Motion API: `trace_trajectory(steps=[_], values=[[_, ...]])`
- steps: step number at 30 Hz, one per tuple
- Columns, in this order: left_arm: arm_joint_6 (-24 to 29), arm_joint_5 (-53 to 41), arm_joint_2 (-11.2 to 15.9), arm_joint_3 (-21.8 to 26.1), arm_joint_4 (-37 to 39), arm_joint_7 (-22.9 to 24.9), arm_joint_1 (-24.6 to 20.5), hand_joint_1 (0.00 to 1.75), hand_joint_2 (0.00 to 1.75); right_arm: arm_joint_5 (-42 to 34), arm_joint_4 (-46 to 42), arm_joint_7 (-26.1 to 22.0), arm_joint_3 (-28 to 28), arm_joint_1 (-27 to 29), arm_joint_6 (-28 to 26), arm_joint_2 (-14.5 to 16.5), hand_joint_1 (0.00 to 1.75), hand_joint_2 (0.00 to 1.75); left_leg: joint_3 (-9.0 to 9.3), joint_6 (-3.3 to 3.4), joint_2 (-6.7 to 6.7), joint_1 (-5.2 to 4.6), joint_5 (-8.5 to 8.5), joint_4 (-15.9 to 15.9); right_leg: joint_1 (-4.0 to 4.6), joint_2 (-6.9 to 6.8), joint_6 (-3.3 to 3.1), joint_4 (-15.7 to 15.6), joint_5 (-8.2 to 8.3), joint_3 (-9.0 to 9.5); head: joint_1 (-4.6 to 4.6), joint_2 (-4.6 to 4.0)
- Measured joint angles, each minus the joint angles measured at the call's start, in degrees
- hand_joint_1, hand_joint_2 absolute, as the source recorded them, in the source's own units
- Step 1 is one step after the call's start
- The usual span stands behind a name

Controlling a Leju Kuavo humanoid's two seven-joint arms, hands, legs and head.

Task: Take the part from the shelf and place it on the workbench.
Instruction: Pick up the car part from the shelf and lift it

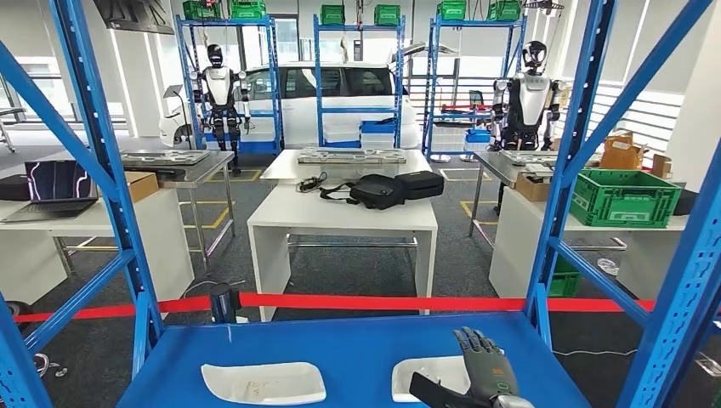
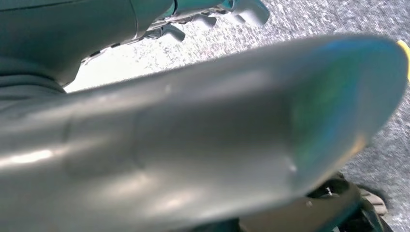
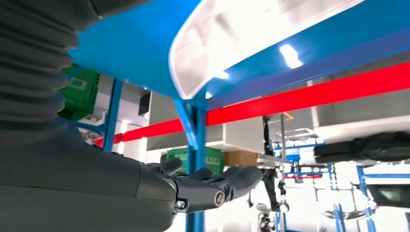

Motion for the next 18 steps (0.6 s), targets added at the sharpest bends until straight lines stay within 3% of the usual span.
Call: trace_trajectory(steps=[1,5,9,14,18], values=[[0.08,0.0,-0.03,0.02,0.0,0.0,-0.01,0.0,0.0,-0.01,0.03,-0.04,0.0,-0.01,0.08,0.05,0.0,1.75,0.0,-0.04,-0.1,0.04,0.07,-0.05,0.07,-0.01,-0.3,-0.09,0.06,0.08,0.0,-0.01],[0.28,0.0,-0.08,0.11,-0.02,-0.01,-0.17,0.0,0.0,-0.29,0.07,-0.73,0.0,-0.19,0.46,0.5,0.0,0.0,0.0,0.38,-0.45,0.0,-0.15,-0.05,0.08,-0.13,-0.55,-0.82,0.14,0.54,0.13,-0.01],[0.29,-0.01,-0.13,0.15,-0.02,0.01,-0.32,0.0,0.0,-0.98,0.09,-1.69,0.0,-0.22,1.08,1.13,0.0,0.0,0.0,0.78,-0.44,-0.12,-0.23,-0.01,0.05,-0.13,-0.38,-1.12,0.16,0.66,0.17,-0.01],[0.31,-0.1,-0.11,0.25,-0.02,0.28,-0.43,0.0,0.0,-0.99,0.11,-2.01,0.0,-0.16,1.37,1.75,0.0,0.0,0.0,0.96,-0.42,-0.25,-0.18,0.07,-0.16,-0.13,1.36,-1.18,0.16,0.68,0.19,-0.01],[0.29,-0.26,-0.11,0.26,-0.02,0.61,-0.5,0.0,0.0,-0.98,0.28,-2.01,0.0,-0.12,1.72,2.06,0.0,0.0,0.02,0.96,-0.41,-0.26,-0.12,0.07,-0.16,-0.13,1.45,-1.08,0.19,0.62,0.19,-0.01]])
